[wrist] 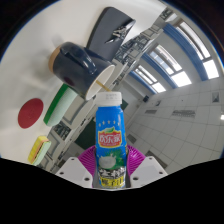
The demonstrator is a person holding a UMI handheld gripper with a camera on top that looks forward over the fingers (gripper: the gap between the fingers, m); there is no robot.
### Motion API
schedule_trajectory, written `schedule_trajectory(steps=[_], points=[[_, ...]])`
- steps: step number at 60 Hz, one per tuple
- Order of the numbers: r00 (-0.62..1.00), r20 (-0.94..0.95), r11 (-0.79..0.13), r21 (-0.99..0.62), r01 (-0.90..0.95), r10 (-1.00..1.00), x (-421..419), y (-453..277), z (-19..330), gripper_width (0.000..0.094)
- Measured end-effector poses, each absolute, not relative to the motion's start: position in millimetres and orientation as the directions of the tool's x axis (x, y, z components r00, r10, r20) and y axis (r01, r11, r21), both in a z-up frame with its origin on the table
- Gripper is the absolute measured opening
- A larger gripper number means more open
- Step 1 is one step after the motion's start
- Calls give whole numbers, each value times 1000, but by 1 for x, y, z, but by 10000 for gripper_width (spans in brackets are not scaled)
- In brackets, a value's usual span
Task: Pour water
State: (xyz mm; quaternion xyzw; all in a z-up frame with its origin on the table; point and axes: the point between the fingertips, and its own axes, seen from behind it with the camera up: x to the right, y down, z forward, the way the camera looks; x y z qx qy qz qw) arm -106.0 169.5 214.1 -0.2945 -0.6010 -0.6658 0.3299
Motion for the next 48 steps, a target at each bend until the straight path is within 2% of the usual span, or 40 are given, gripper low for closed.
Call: schedule_trajectory(steps=[4, 8, 14, 17, 19, 22, 25, 27, 31, 33, 34, 38, 42, 43, 48], points=[[-518, 851, -58, 515, 855, -83, -104, 166, 222, 367], [-319, 940, -61, 314, 947, -123, -101, 159, 235, 366], [142, 981, -23, -146, 989, -135, -86, 159, 248, 367], [384, 912, 3, -387, 922, -146, -76, 150, 249, 369], [540, 835, 10, -542, 840, -109, -71, 161, 237, 370], [744, 660, 14, -747, 665, -100, -59, 160, 227, 369], [879, 471, 3, -881, 472, -78, -52, 162, 210, 368], [940, 332, 18, -942, 334, -83, -43, 159, 193, 369], [992, 125, -63, -990, 124, -12, -43, 170, 165, 368], [999, 48, -84, -995, 50, 18, -46, 173, 151, 369], [1000, 0, -75, -997, 1, 17, -51, 175, 133, 369], [999, -30, -115, -993, -25, 43, -50, 176, 115, 370], [996, -49, -132, -990, -38, 76, -52, 176, 111, 370], [995, -52, -129, -991, -41, 86, -65, 182, 97, 370], [992, -45, -142, -989, -27, 121, -69, 170, 94, 369]])
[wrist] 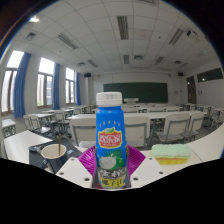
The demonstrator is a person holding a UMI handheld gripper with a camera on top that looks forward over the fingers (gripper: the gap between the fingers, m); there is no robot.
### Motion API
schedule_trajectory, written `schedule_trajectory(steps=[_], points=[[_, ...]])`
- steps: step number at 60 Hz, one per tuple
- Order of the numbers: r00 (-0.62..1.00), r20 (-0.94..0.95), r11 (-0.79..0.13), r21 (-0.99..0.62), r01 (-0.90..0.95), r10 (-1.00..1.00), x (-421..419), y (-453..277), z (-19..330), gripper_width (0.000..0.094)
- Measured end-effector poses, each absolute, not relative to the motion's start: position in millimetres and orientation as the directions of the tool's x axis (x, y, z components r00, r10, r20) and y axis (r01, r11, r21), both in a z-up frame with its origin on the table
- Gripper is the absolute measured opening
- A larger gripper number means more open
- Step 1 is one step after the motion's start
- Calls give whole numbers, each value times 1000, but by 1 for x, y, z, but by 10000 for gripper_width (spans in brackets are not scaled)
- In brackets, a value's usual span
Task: Pour water
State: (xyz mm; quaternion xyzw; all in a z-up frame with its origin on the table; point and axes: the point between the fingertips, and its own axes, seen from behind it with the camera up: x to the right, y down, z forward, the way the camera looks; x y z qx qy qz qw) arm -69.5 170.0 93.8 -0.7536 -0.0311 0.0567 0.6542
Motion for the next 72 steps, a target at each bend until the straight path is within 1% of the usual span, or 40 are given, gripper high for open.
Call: schedule_trajectory(steps=[5, 7, 10, 13, 15, 19, 26, 28, 29, 32, 33, 35, 41, 54, 63, 72], points=[[989, -42, -194, -981, -14, 142, -72, 172, 75, 374], [988, -35, -180, -984, -7, 152, -68, 167, 80, 369], [987, -32, -190, -982, -2, 157, -72, 171, 73, 369], [987, -40, -194, -981, -9, 157, -69, 168, 74, 369], [986, -40, -191, -982, -9, 159, -67, 169, 82, 370], [987, -40, -186, -982, -10, 155, -67, 169, 77, 385], [986, -41, -194, -981, -9, 162, -72, 168, 73, 556], [982, -47, -205, -979, -9, 184, -68, 160, 79, 613], [980, -55, -206, -978, -15, 191, -69, 158, 80, 660], [973, -95, -196, -979, -54, 209, -74, 152, 91, 842], [972, -112, -192, -979, -71, 207, -70, 148, 94, 864], [970, -144, -192, -976, -106, 198, -58, 142, 99, 845], [962, -211, -181, -967, -180, 172, -44, 113, 112, 845], [920, -273, -124, -961, -247, 280, -68, 22, 134, 844], [916, -288, -125, -957, -262, 281, -73, -22, 114, 842], [933, -237, -119, -970, -213, 270, -76, -41, 96, 845]])
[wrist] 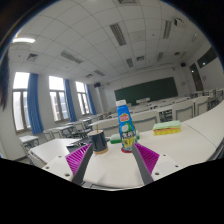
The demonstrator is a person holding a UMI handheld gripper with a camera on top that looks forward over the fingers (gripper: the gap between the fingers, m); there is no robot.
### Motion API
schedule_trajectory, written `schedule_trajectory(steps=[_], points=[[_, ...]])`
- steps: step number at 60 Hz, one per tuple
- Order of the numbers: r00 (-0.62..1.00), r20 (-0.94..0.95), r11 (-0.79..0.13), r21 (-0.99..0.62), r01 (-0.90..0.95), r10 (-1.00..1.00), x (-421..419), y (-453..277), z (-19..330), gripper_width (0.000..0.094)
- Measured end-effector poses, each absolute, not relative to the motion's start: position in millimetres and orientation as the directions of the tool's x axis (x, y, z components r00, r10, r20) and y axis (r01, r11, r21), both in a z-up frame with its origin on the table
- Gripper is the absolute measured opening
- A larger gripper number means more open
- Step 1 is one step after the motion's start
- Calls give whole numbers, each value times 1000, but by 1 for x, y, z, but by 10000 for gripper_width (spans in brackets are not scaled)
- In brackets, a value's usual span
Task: Pour water
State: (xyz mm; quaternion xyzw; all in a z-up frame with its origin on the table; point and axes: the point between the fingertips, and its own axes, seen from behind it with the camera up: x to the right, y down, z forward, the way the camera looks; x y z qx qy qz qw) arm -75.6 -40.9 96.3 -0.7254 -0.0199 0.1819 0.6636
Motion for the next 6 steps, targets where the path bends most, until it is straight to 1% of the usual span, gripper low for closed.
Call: schedule_trajectory(steps=[6], points=[[943, -212, -126, -975, -185, 257, -77, -43, 89, 843]])
